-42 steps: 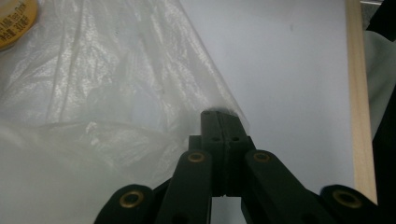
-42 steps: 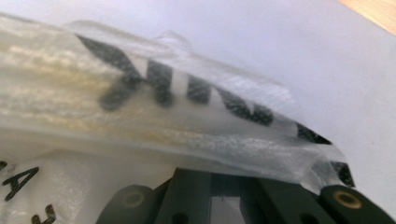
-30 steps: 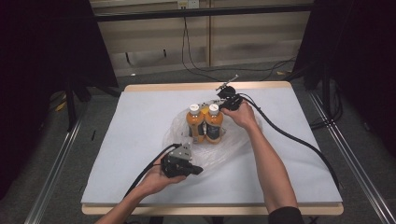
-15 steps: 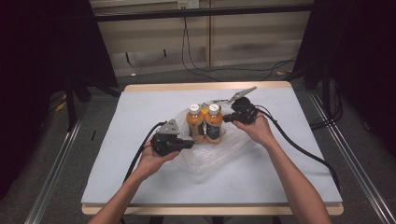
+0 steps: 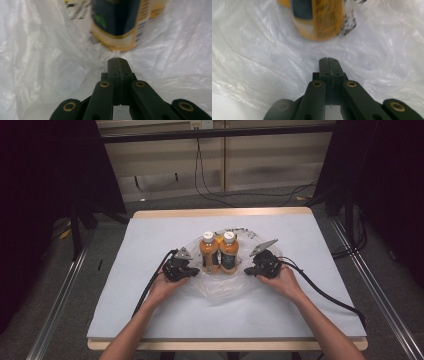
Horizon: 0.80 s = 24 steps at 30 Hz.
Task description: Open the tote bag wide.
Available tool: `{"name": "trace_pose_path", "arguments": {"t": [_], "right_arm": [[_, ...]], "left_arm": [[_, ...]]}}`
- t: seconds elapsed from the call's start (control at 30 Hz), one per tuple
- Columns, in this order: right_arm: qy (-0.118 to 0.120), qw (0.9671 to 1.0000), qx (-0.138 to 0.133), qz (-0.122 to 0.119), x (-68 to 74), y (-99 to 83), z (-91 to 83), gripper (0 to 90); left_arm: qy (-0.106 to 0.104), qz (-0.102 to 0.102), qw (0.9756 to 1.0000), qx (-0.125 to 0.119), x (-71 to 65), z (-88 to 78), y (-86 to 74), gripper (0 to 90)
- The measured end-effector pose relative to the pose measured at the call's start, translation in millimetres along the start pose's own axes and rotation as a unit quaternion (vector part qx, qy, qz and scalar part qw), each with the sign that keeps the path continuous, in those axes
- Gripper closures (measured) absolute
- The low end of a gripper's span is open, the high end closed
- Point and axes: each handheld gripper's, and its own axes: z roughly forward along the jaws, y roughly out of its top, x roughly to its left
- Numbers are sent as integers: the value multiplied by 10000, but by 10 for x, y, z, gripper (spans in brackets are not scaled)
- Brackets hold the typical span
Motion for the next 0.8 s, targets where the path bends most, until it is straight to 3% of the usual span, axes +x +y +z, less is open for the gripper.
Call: {"name": "trace_pose_path", "arguments": {"t": [0.13,0.3,0.43,0.5,0.67,0.8], "right_arm": [[-39,10000,-67,-41,13,-69,-24,900],[13,10000,-21,-92,77,-131,-79,900],[-37,10000,-34,-77,134,-176,-114,900],[-27,9997,-247,38,128,-180,-122,900],[23,9955,-916,244,87,-144,-252,900],[-42,9925,-1187,285,88,-147,-383,900]], "left_arm": [[24,-286,9996,-86,123,-39,-70,900],[73,-420,9990,-89,196,-81,-114,900],[-132,-529,9982,-252,212,-71,-138,900],[-204,-522,9980,-282,191,-93,-131,900],[-355,-395,9968,-594,99,-220,-71,900],[-463,-281,9954,-785,15,-326,-44,900]]}}
